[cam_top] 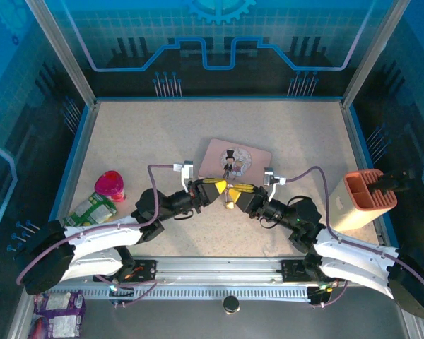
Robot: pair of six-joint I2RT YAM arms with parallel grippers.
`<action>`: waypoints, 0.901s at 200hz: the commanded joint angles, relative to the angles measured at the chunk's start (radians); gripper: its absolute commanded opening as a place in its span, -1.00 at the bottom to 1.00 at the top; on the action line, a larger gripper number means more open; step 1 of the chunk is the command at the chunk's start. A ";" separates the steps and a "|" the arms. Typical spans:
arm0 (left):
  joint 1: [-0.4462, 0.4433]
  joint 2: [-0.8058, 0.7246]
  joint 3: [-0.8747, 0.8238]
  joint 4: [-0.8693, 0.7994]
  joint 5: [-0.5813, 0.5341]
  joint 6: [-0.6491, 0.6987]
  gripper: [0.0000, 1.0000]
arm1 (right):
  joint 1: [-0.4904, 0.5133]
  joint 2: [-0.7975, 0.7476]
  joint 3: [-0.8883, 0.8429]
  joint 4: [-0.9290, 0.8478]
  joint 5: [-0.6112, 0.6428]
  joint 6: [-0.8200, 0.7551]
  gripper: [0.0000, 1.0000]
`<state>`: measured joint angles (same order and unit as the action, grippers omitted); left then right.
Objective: Unlock the padlock with the key
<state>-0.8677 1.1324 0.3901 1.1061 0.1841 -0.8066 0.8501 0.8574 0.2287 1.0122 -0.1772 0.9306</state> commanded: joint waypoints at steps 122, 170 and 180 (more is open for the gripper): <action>0.000 0.034 0.014 0.097 0.035 -0.009 -1.00 | -0.004 -0.042 0.031 -0.056 0.029 -0.034 -0.85; 0.000 0.035 0.015 0.068 0.026 -0.003 -0.81 | -0.005 -0.065 0.049 -0.138 0.047 -0.041 -1.00; 0.001 0.026 0.012 0.037 0.008 0.002 -0.61 | -0.005 -0.074 0.056 -0.179 0.061 -0.036 -1.00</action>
<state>-0.8677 1.1645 0.3901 1.1553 0.2070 -0.8154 0.8501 0.8089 0.2436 0.8948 -0.1467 0.9119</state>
